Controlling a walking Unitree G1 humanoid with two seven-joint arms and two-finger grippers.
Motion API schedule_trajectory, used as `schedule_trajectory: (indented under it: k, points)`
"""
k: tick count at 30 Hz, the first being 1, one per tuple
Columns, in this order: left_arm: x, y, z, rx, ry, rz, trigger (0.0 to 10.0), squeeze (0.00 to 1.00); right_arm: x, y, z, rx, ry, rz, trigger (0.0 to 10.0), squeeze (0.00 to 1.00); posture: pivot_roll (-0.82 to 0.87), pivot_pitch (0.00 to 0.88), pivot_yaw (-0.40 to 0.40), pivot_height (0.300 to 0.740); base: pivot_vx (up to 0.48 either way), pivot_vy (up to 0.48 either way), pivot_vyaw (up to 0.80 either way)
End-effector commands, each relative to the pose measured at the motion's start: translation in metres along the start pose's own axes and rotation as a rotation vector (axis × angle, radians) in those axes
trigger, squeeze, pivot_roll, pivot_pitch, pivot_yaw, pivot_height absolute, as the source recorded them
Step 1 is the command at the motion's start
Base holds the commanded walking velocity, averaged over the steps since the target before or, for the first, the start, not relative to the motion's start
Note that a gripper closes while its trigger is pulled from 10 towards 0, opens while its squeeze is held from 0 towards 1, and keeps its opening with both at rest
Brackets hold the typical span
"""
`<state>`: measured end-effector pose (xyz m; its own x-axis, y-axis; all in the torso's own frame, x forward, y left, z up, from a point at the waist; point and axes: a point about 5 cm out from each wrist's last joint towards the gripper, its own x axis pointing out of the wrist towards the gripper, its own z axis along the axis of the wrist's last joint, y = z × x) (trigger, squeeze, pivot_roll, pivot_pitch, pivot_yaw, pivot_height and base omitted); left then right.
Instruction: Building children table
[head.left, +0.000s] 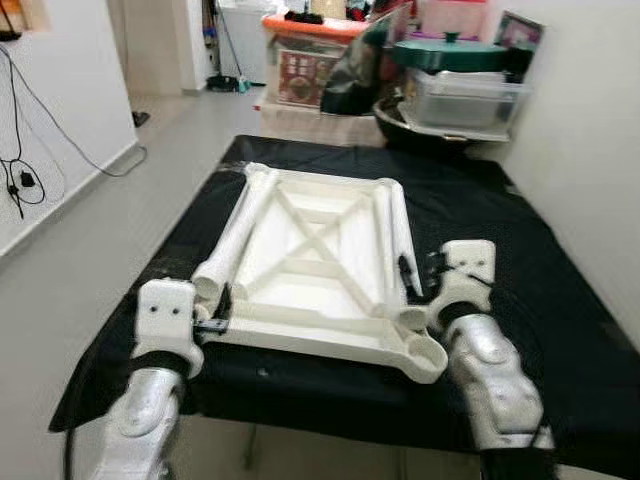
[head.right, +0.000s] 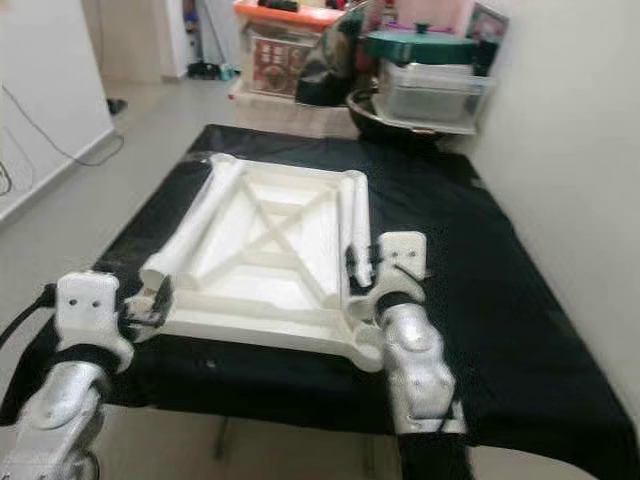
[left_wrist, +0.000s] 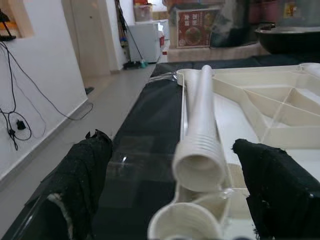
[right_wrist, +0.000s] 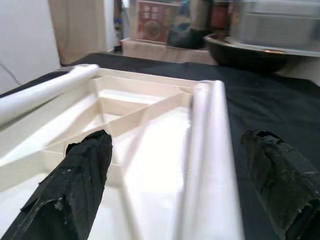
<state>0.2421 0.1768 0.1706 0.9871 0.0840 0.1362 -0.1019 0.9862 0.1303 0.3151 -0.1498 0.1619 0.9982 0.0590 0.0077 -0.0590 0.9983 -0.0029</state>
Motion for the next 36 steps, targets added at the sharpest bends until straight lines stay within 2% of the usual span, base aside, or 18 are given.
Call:
schedule_trajectory:
  k: [1, 13, 17, 20, 23, 26, 30, 33, 36]
  points:
    - [0.000, -0.004, -0.001, -0.003, 0.001, -0.021, 10.0, 0.00, -0.001, -0.009, -0.003, 0.003, 0.026, -0.032, 10.0, 0.00, 0.04, 0.000, -0.124, 0.740, 0.000, 0.000, -0.77]
    - [0.004, 0.000, -0.001, -0.006, -0.001, -0.009, 10.0, 0.00, 0.004, -0.007, -0.006, -0.033, 0.059, -0.027, 10.0, 0.00, 0.05, 0.000, -0.133, 0.740, 0.000, 0.000, 0.00]
    - [0.006, 0.001, -0.001, -0.004, -0.004, -0.008, 10.0, 0.00, 0.006, 0.003, -0.012, 0.023, 0.110, 0.032, 10.0, 0.00, 0.05, 0.000, -0.127, 0.740, 0.000, 0.000, 0.00]
    - [0.007, 0.006, -0.003, 0.019, 0.004, 0.020, 10.0, 0.00, 0.009, 0.011, -0.015, 0.022, 0.143, 0.069, 10.0, 0.00, 0.05, 0.000, -0.129, 0.740, 0.000, 0.000, 0.00]
    - [0.007, 0.007, -0.003, 0.023, 0.006, 0.025, 10.0, 0.00, 0.009, 0.012, -0.015, 0.020, 0.148, 0.072, 10.0, 0.00, 0.05, 0.000, -0.129, 0.740, 0.000, 0.000, 0.00]
    - [0.008, 0.014, -0.002, 0.036, -0.001, 0.055, 10.0, 0.00, 0.012, 0.012, -0.025, 0.071, 0.208, 0.071, 10.0, 0.00, 0.06, 0.000, -0.137, 0.740, 0.000, 0.000, 0.00]
    - [0.009, 0.014, -0.002, 0.042, 0.001, 0.054, 10.0, 0.00, 0.012, 0.015, -0.031, 0.097, 0.243, 0.088, 10.0, 0.00, 0.07, 0.000, -0.139, 0.740, 0.000, 0.000, 0.00]
    - [0.011, 0.011, -0.002, 0.042, -0.002, 0.050, 10.0, 0.00, 0.012, 0.021, -0.045, 0.146, 0.329, 0.112, 10.0, 0.00, 0.08, 0.000, -0.141, 0.740, 0.000, 0.000, 0.00]
    - [0.013, 0.011, -0.001, 0.044, -0.005, 0.049, 10.0, 0.00, 0.012, 0.023, -0.050, 0.174, 0.358, 0.116, 10.0, 0.00, 0.08, 0.000, -0.140, 0.740, 0.000, 0.000, 0.00]
